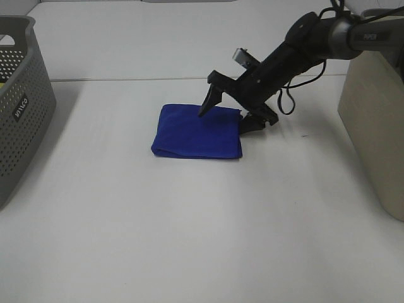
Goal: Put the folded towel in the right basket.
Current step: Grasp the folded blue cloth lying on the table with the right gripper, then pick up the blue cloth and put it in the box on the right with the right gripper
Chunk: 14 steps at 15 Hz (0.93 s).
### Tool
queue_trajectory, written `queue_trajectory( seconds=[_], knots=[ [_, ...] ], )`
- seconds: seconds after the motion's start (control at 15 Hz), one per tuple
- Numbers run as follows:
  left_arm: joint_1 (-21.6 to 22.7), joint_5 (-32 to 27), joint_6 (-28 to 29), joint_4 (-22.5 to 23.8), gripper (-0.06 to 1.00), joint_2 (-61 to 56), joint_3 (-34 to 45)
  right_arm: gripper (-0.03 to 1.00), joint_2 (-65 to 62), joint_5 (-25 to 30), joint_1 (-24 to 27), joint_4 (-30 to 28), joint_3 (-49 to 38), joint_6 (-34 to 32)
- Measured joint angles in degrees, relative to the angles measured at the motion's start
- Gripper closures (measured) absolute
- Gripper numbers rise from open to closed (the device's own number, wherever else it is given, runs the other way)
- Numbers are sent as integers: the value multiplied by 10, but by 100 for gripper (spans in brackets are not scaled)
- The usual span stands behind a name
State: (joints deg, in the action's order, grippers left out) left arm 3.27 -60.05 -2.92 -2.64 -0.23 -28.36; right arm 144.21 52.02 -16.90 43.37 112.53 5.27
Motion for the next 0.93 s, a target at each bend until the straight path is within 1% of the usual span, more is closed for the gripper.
queue_trajectory(
  seconds=[0.07,0.13,0.2,0.27,0.4,0.53,0.67,0.8,0.87,0.93],
  knots=[
    [0,0,0,0,-4,0,0,32,5,-23,-19,-2,0,-6],
    [0,0,0,0,-4,0,0,53,10,-51,-40,-6,-2,-12],
    [0,0,0,0,-4,0,0,78,15,-69,-53,-4,-2,-15],
    [0,0,0,0,-4,0,0,85,15,-77,-63,-6,-2,-16],
    [0,0,0,0,-4,0,0,85,16,-72,-66,-4,-2,-16],
    [0,0,0,0,-4,0,0,85,7,-45,-63,-7,-2,-12],
    [0,0,0,0,-4,0,0,85,-40,32,-49,-13,17,2],
    [0,0,0,0,-4,0,0,85,-104,98,-16,-13,70,2],
    [0,0,0,0,-4,0,0,85,-141,124,5,-18,97,2],
    [0,0,0,0,-4,0,0,85,-156,135,14,-23,109,2]
  ],
)
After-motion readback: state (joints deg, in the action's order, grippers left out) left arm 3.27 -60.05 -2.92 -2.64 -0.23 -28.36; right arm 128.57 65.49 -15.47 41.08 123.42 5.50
